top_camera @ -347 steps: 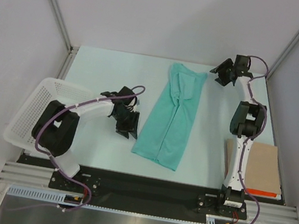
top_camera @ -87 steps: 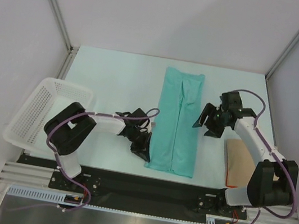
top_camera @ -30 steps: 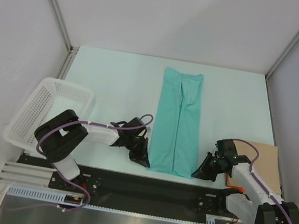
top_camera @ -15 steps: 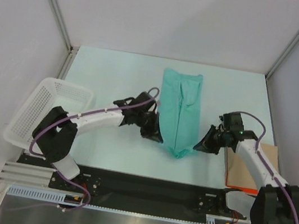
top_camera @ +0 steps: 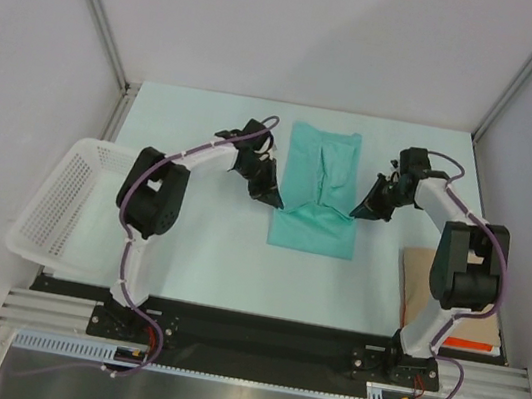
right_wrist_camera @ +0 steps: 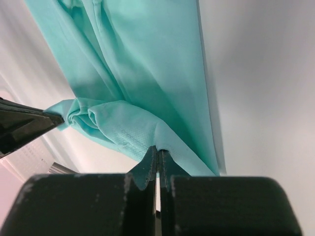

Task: Fold and stack the t-shirts
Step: Fold the tshirt

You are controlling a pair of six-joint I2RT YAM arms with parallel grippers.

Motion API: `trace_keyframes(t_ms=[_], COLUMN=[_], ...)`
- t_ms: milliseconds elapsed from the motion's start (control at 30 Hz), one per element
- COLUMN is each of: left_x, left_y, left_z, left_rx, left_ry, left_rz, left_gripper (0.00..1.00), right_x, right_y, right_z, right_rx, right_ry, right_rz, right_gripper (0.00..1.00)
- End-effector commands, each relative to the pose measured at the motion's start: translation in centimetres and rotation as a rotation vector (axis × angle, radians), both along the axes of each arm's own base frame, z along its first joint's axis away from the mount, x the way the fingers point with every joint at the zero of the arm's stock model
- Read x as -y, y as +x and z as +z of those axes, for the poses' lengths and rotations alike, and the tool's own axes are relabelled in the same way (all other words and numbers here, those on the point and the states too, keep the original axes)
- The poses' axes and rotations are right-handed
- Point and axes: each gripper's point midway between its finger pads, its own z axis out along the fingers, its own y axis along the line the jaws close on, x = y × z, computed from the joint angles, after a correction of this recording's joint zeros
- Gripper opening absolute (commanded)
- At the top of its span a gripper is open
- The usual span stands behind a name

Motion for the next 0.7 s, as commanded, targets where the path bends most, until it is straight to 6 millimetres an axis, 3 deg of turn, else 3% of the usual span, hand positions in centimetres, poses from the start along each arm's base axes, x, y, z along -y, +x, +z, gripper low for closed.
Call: trace_keyframes(t_ms=[0,167,667], left_x=[1.1,1.9,1.2], left_y=[1.3,3.2,6.7], left_z=[1.4,1.9,1.8], left_rx=[0.011,0.026,0.045], left_ry=[-0.083,-0.107,-0.151], left_rz=[-0.032,-0.023,0.052], left_gripper=[0.0,0.0,0.0], right_x=[0.0,0.2,0.5], right_y=[2.0,3.7,7.5], right_z=[1.0,0.9,0.7], right_rx=[0.04,0.044,0.053], right_ry=[0.008,0.027,0.076], right_rz=[0.008,0.004,-0.031], right_gripper=[0.0,0.0,0.0])
